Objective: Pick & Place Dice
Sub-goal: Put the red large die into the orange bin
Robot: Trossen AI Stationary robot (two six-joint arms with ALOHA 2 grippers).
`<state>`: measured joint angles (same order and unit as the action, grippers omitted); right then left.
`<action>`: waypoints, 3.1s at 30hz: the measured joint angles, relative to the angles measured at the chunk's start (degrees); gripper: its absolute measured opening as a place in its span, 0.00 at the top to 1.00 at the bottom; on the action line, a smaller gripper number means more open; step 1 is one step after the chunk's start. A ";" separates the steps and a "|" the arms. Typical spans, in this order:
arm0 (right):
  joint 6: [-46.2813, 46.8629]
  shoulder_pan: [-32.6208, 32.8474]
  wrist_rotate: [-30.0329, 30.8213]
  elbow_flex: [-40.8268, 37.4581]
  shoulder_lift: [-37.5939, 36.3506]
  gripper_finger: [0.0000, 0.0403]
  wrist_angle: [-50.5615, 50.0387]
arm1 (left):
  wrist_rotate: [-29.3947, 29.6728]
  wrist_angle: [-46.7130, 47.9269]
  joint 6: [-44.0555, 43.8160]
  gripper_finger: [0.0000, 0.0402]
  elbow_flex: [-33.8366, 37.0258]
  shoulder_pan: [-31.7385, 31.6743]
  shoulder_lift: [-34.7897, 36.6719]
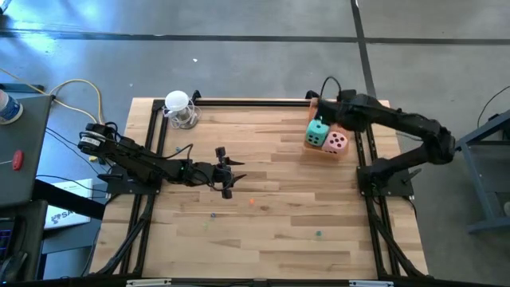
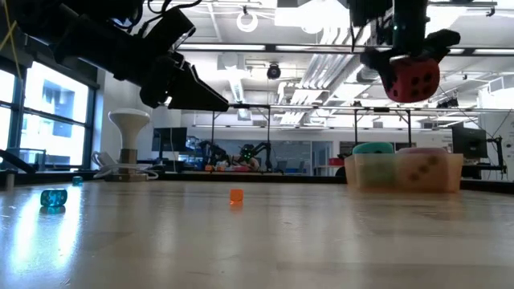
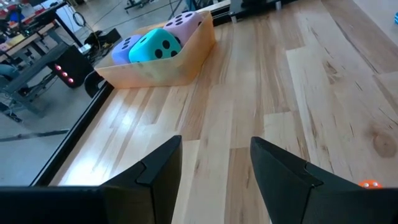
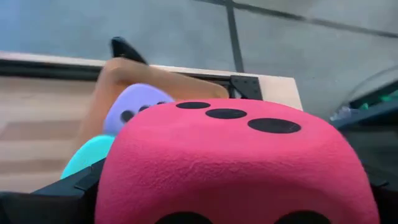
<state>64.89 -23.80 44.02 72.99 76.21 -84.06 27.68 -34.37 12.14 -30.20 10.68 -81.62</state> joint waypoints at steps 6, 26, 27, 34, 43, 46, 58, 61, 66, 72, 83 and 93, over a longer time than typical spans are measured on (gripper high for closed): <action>-3.57 -6.91 -3.00 -4.42 1.04 0.08 5.41 | 0.00 0.14 -1.49 0.55 0.00 0.13 0.00; -12.93 -18.37 -3.58 -24.85 1.11 0.08 37.90 | 0.00 1.03 -1.03 0.55 0.00 -0.07 0.00; -13.70 -18.58 -3.61 -25.88 1.11 0.08 40.38 | -0.02 1.03 -1.03 0.55 0.00 -0.07 0.00; -15.46 -19.05 -5.18 -28.98 1.11 0.08 48.82 | -0.02 1.08 -1.46 0.55 0.00 -0.07 0.00; -15.74 -19.01 -7.07 -28.98 1.11 0.03 50.05 | -0.01 1.62 -1.46 0.55 0.00 -0.07 0.00; -16.62 -19.02 -7.71 -28.98 1.11 0.02 50.08 | 0.00 1.64 -1.46 0.55 0.00 -0.07 0.00; -20.14 -19.12 -8.33 -28.98 1.11 0.01 50.33 | -0.02 2.69 -1.51 0.55 0.00 -0.07 0.00; -20.83 -19.12 -8.17 -28.98 1.11 0.01 51.02 | -0.02 2.69 -1.55 0.55 0.00 -0.07 0.00; -23.74 -19.12 -6.70 -28.96 1.11 0.01 53.55 | -0.02 2.71 -1.68 0.55 0.00 -0.07 0.00; -24.24 -19.06 -4.12 -28.96 1.11 0.01 55.00 | -0.02 2.72 -1.67 0.55 0.00 -0.07 0.00; -25.48 -15.73 2.55 -28.96 1.11 0.01 54.35 | -0.02 2.87 -1.28 0.55 0.00 -0.07 0.00; -24.40 -16.08 1.33 -28.96 1.11 0.01 54.35 | -0.02 3.40 -1.50 0.55 0.00 -0.07 0.00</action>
<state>40.49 -39.88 45.34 44.03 77.32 -29.71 27.66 -30.98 10.64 -30.20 10.61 -81.62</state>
